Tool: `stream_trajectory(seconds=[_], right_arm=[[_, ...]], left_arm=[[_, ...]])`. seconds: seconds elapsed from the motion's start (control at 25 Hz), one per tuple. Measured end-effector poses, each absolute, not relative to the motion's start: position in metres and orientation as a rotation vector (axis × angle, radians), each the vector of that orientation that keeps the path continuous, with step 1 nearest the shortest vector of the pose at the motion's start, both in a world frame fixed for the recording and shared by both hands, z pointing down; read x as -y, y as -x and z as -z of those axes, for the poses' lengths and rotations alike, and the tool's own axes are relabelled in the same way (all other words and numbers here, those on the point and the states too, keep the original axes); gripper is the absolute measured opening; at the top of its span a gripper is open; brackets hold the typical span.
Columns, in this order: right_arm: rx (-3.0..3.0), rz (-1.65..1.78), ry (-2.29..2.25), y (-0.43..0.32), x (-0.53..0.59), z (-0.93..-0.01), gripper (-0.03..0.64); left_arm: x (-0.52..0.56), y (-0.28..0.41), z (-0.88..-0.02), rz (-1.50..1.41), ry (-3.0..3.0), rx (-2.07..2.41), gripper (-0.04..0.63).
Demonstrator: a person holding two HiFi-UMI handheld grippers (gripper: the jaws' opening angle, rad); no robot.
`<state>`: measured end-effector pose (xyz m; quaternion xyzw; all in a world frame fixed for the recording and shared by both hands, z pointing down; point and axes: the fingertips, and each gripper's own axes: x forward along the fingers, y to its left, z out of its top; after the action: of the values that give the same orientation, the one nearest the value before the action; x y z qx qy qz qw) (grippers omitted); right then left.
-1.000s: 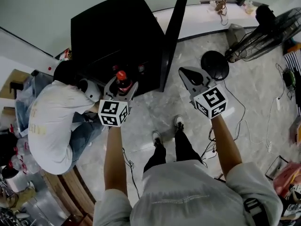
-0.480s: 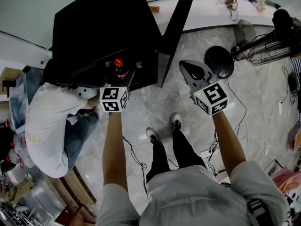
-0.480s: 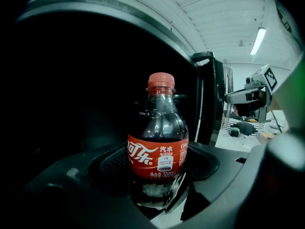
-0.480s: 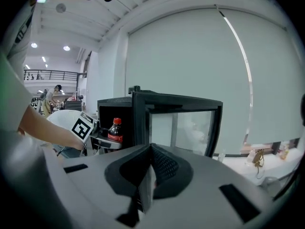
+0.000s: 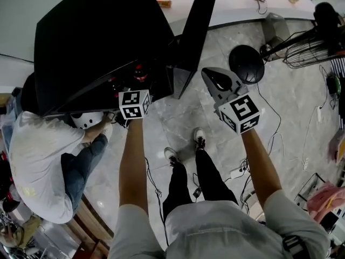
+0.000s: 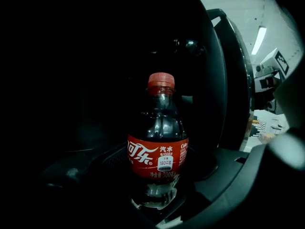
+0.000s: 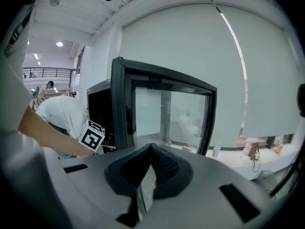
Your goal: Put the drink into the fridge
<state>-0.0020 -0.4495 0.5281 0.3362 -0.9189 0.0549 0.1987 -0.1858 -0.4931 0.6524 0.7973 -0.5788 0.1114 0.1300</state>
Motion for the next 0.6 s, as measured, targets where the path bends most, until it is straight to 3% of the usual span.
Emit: stream_trajectory(seconds=[0.6], right_arm=[[2.497, -0.194, -1.000, -0.016, 0.449, -0.552, 0.002]], left_arm=[[0.570, 0.197, -0.701, -0.163, -2.244, 1.771, 0.308]])
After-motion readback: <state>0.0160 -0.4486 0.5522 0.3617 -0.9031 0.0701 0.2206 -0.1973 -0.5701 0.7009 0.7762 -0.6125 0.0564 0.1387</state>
